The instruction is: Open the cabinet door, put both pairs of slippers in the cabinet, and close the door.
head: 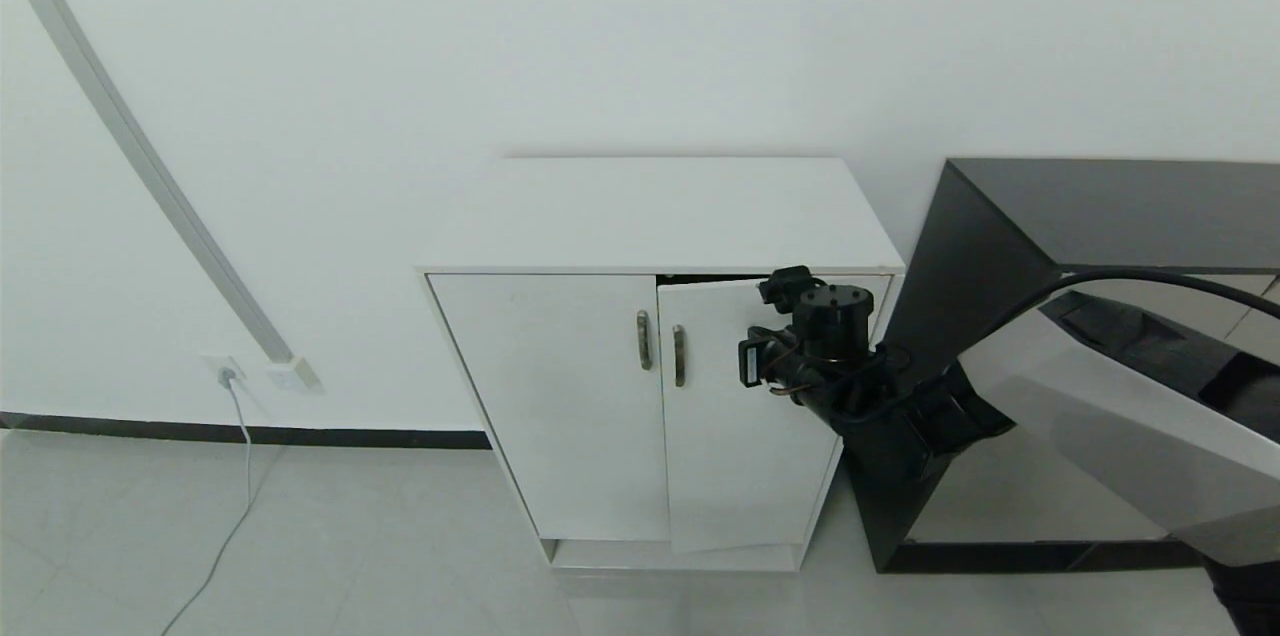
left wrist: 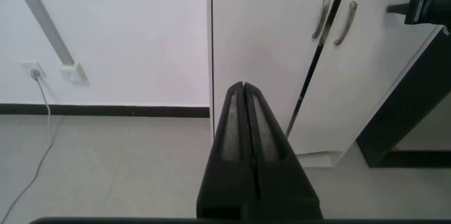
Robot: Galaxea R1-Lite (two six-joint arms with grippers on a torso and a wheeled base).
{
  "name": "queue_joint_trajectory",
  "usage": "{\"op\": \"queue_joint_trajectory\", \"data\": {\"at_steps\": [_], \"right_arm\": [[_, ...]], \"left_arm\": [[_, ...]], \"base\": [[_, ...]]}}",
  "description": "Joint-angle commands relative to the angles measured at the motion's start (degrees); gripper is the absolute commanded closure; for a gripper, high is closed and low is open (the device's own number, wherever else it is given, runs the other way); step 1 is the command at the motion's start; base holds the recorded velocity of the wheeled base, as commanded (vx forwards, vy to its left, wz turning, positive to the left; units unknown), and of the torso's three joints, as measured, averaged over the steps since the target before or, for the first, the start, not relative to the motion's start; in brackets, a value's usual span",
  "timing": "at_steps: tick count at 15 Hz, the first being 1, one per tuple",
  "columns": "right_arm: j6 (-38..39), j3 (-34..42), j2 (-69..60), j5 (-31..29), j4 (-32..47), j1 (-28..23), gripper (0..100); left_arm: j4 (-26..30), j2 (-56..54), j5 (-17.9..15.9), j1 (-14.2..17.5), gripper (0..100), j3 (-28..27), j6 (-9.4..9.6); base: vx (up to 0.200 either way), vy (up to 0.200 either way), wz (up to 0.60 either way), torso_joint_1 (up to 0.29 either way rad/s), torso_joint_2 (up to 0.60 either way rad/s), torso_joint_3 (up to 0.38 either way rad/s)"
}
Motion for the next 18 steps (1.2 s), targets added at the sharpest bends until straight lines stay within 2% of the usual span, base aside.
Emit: {"op": "queue_joint_trajectory", "data": {"at_steps": [1, 18], "right_arm": [[0.0, -0.7, 0.5, 0.0, -0.1, -0.2, 100], [-0.7, -5.0, 1.9, -0.1, 1.8, -1.1, 100]], "left_arm": [[0.0, 0.0, 0.0, 0.0, 100, 0.0, 0.01], [0.0, 0.0, 0.0, 0.0, 100, 0.0, 0.01]], "base": [[0.000, 0.000, 0.00, 0.000, 0.00, 0.000], [0.000, 0.000, 0.00, 0.000, 0.00, 0.000]]}}
